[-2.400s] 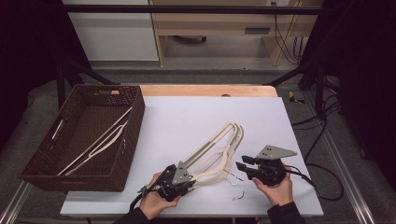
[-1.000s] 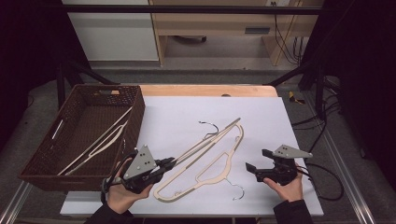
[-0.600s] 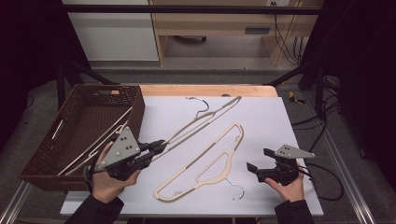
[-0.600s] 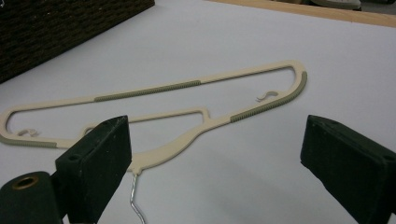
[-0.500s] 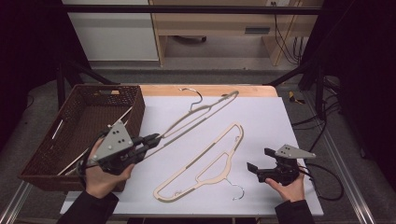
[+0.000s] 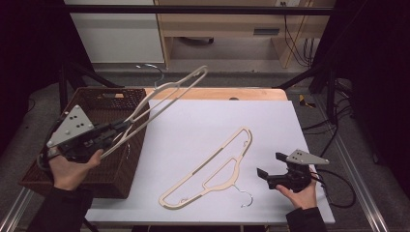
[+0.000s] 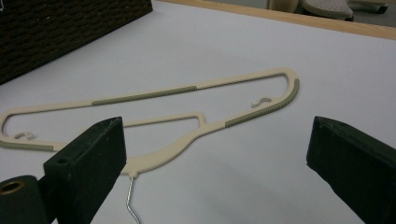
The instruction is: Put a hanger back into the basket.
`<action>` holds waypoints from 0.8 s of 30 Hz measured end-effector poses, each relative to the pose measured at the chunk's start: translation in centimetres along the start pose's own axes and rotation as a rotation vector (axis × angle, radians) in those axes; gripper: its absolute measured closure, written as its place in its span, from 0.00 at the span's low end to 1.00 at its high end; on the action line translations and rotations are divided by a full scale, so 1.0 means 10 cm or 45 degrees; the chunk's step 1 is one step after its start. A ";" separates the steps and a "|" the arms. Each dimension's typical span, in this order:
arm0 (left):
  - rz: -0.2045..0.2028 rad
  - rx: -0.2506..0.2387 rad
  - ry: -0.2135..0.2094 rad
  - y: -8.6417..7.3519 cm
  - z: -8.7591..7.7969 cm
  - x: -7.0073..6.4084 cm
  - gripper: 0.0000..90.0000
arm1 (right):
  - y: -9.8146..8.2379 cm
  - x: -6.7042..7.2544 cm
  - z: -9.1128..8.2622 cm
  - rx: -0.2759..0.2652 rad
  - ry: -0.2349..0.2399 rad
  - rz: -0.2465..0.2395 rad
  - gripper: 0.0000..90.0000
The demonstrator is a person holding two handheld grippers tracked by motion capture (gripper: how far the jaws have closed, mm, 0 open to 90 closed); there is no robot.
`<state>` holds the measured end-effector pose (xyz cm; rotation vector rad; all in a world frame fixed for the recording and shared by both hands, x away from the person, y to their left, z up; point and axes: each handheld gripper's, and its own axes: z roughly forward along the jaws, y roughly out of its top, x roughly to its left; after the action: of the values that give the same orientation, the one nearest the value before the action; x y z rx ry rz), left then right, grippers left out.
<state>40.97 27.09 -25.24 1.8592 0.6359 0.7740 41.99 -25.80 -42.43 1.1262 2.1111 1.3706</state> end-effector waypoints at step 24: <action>-0.137 0.072 0.205 -0.79 -0.57 0.78 0.95 | 0.00 0.01 0.01 0.011 -0.006 0.001 0.05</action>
<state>41.18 39.02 -28.97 1.8100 0.8607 0.8477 42.01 -25.71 -42.49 1.1330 2.1155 1.3585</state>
